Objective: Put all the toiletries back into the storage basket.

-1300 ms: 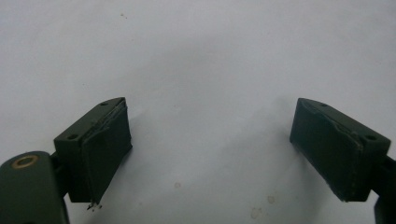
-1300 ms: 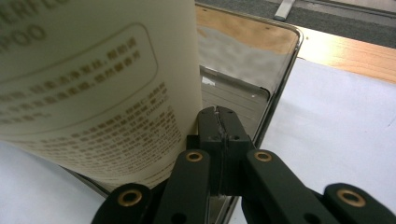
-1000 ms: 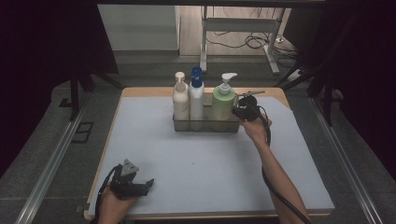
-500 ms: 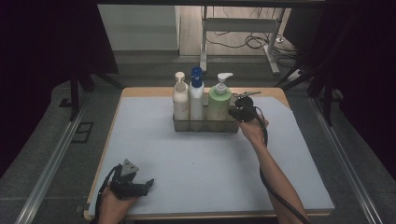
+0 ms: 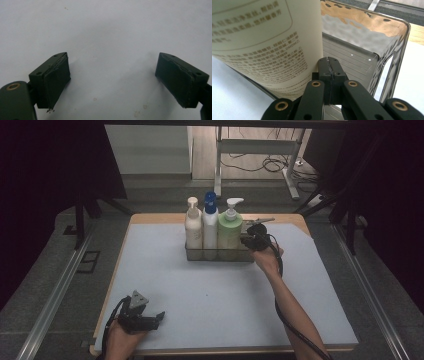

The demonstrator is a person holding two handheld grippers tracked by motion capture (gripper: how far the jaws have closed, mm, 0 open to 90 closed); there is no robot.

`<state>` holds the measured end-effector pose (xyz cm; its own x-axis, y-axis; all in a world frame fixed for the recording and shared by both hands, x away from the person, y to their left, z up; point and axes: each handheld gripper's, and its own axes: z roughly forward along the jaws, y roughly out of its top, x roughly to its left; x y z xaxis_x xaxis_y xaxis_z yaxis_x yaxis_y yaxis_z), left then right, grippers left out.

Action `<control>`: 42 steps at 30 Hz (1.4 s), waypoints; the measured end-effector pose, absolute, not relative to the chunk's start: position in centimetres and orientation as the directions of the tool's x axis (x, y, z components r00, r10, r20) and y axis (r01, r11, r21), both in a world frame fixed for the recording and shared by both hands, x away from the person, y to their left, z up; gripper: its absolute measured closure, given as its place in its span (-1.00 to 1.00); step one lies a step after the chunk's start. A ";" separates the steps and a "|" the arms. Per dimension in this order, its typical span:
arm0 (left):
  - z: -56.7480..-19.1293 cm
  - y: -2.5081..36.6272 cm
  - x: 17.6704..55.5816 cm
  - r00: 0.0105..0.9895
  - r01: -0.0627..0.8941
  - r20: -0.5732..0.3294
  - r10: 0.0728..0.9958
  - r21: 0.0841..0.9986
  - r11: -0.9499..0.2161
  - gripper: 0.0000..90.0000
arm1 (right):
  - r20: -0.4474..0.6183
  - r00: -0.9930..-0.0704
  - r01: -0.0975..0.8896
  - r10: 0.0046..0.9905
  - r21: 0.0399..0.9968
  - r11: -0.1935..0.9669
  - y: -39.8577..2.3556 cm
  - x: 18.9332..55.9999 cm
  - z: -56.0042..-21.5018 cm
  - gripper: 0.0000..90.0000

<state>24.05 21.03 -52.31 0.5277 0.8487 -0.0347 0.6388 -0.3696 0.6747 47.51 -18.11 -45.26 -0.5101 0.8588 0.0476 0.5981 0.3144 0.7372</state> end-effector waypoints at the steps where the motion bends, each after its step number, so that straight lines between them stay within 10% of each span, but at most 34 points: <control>1: -52.3 21.0 24.0 0.527 0.639 -0.035 0.849 0.675 -0.368 -0.73 | 0.047 -0.508 0.598 0.860 0.738 0.313 -18.1 47.5 -45.3 0.99; 11: -52.3 21.0 24.0 0.528 0.639 -0.034 0.849 0.675 -0.370 -0.73 | 0.026 -0.506 0.594 0.862 0.735 0.327 -17.9 47.3 -45.3 0.97; 42: -52.3 21.0 24.0 0.528 0.638 -0.033 0.849 0.675 -0.370 -0.73 | -0.042 -0.543 0.535 0.838 0.752 0.385 -19.6 45.4 -43.7 0.02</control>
